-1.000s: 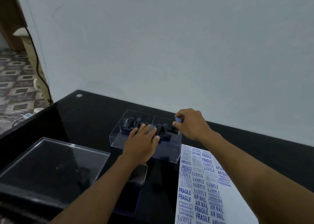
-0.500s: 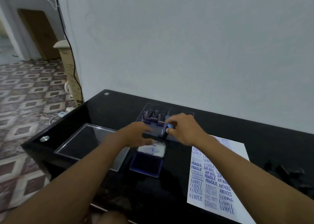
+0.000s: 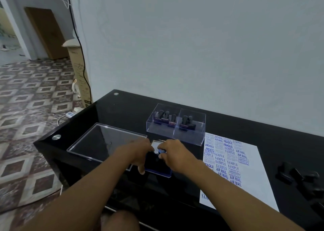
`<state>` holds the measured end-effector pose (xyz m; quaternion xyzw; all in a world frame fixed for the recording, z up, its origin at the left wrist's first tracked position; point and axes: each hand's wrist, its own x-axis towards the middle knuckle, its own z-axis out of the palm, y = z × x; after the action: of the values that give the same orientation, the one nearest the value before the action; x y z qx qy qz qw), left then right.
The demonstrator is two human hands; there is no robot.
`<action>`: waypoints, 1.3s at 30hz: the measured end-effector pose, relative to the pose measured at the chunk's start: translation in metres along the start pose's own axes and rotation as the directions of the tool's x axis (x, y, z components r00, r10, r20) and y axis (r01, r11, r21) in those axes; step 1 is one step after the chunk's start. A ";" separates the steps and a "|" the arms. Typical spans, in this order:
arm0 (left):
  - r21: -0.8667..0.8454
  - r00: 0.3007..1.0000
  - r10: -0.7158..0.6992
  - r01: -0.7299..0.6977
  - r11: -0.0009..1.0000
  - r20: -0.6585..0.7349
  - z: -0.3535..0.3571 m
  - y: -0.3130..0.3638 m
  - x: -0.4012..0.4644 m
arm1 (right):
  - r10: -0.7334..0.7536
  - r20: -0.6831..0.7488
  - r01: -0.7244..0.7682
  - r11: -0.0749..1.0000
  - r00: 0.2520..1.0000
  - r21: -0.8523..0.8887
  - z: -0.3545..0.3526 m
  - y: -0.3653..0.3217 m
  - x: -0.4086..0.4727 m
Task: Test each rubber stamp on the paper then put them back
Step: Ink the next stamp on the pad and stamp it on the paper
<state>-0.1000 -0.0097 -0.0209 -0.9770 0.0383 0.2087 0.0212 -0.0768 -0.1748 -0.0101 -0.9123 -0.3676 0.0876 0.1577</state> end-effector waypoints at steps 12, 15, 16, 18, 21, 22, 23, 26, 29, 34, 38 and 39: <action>-0.058 0.999 0.015 -0.017 0.998 -0.050 0.002 -0.004 0.000 | -0.078 -0.046 0.076 0.996 0.996 -0.042 0.008 0.015 0.016; -0.063 0.998 0.013 -0.017 0.998 -0.060 0.002 -0.005 -0.003 | -0.134 -0.116 0.129 0.990 0.984 -0.051 0.013 0.011 0.002; -0.068 0.998 0.014 -0.018 0.997 -0.065 0.002 -0.005 -0.003 | -0.157 -0.127 0.146 0.985 0.979 -0.089 0.017 0.010 -0.005; -0.063 0.998 0.027 -0.031 0.998 -0.057 0.001 -0.004 -0.002 | -0.209 -0.162 0.183 0.970 0.964 -0.161 0.030 0.008 -0.017; -0.044 0.997 0.033 -0.036 0.998 -0.066 0.002 -0.005 0.001 | -0.197 -0.184 0.176 0.977 0.963 -0.122 0.035 0.007 -0.018; -0.041 0.997 0.027 -0.030 0.999 -0.070 0.002 -0.004 0.001 | -0.164 -0.179 0.149 0.984 0.970 -0.097 0.031 0.007 -0.014; -0.043 0.997 0.020 -0.023 0.999 -0.070 0.002 -0.004 0.000 | -0.127 -0.167 0.116 0.991 0.978 -0.069 0.026 0.009 -0.007; -0.068 0.998 0.006 -0.010 0.998 -0.061 0.001 -0.002 -0.003 | -0.058 -0.144 0.056 0.998 0.988 -0.022 0.017 0.010 0.005; -0.059 0.998 0.004 -0.008 0.998 -0.055 0.001 -0.002 -0.003 | -0.080 -0.140 0.074 0.996 0.987 -0.049 0.023 0.008 -0.001; -0.053 0.997 0.018 -0.022 0.998 -0.069 0.001 -0.002 -0.002 | -0.148 -0.192 0.122 0.983 0.970 -0.138 0.043 0.001 -0.023; -0.018 0.999 0.000 -0.001 1.000 -0.049 0.000 0.002 -0.005 | -0.091 -0.191 0.090 0.996 0.977 -0.015 0.029 0.003 -0.019; 0.004 0.999 -0.011 0.012 1.000 -0.042 -0.001 0.004 -0.007 | -0.062 -0.209 0.070 0.997 0.976 0.031 0.021 0.004 -0.021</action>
<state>-0.1059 -0.0132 -0.0175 -0.9813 0.0335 0.1881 0.0235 -0.0947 -0.1875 -0.0301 -0.9007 -0.3772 -0.0067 0.2155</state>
